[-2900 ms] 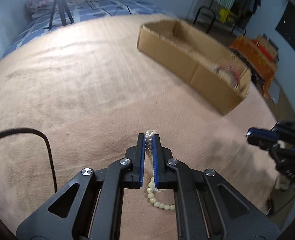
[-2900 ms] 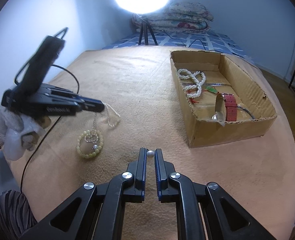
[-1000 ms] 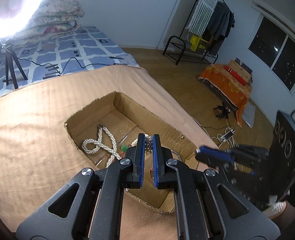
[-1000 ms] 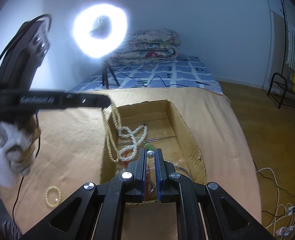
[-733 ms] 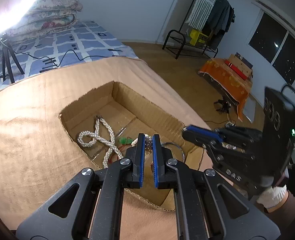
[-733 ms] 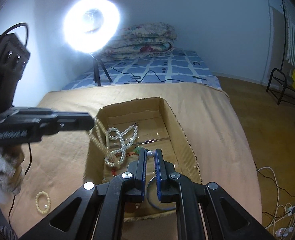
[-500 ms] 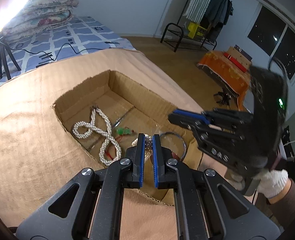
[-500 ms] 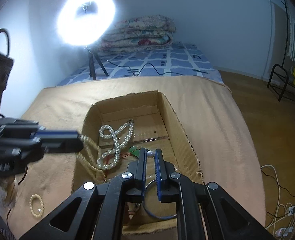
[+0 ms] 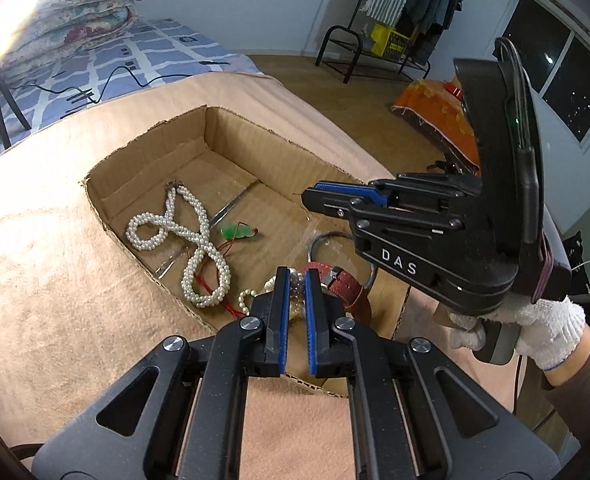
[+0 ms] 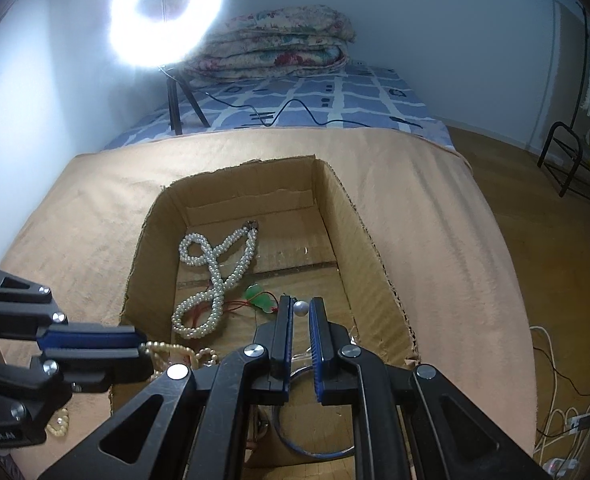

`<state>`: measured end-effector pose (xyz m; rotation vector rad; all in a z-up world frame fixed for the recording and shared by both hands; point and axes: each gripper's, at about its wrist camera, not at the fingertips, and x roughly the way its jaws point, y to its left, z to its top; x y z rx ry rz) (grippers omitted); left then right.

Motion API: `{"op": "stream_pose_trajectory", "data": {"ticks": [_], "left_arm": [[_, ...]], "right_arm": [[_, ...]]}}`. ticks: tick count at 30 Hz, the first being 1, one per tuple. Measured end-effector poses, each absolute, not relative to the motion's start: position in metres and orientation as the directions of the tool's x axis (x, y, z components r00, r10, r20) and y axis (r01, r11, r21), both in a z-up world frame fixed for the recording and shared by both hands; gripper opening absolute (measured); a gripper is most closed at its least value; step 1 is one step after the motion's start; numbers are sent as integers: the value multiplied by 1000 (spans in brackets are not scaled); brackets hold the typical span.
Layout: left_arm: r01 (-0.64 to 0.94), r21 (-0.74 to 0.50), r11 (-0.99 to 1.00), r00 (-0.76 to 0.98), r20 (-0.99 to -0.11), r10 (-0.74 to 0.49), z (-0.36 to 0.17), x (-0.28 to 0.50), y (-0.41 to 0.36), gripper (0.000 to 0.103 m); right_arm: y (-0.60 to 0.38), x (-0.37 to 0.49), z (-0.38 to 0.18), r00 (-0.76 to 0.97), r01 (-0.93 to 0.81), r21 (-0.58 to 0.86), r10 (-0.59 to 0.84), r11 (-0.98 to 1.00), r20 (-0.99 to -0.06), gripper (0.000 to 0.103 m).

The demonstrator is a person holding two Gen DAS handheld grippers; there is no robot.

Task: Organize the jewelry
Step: 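Open the left tool dropping the pearl strand while the right tool releases the pendant into the box, then withdraw both tools from the box toward the pale green bead bracelet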

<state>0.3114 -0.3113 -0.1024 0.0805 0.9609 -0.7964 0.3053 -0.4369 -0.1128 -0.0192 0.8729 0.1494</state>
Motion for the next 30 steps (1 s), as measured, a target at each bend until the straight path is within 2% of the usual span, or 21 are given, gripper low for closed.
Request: {"op": "stream_pose_trajectory", "data": {"ticks": [7,10,14,16,17,18,19,20,25,30], "left_arm": [[640,-271,719,310,-766,-564,-105,311,-313,5],[638,-275,719,305,-767,-564,-106,311,-313,5],[650,-272,710,298,-768,-567,-104,309,-313,5],[650,-273,709,292,-772,-565,-104,308,-313,15],[650,-274,709,295,-768,-568,-102,307,-312,31],[650,-275,709,302,-763,-572,-101,306,-311,41],[650,-275,708,305,-759,-575,-99,304,-310,41],[652,-275,707,306,-757,-577,-98,303,-310,41],[655,-263,709,312,-759,-571,-91,296,-305,46],[657,-242,713,330,-758,-562,-81,287,-292,46]], "right_arm": [[-439,308,-116,624,-132,46,119,990,-772,7],[-439,307,-117,624,-125,42,111,991,-773,23],[-441,305,-114,632,-114,43,106,993,-768,28],[-441,303,-111,640,-107,38,99,993,-762,35],[-442,302,-108,647,-102,37,94,994,-757,45],[-442,300,-106,655,-94,35,88,995,-751,52],[-443,298,-103,663,-86,32,82,996,-744,64],[-444,296,-100,674,-80,31,77,996,-735,70],[-444,290,-88,693,-65,34,70,997,-718,83],[-443,282,-78,711,-44,16,43,999,-702,89]]}}
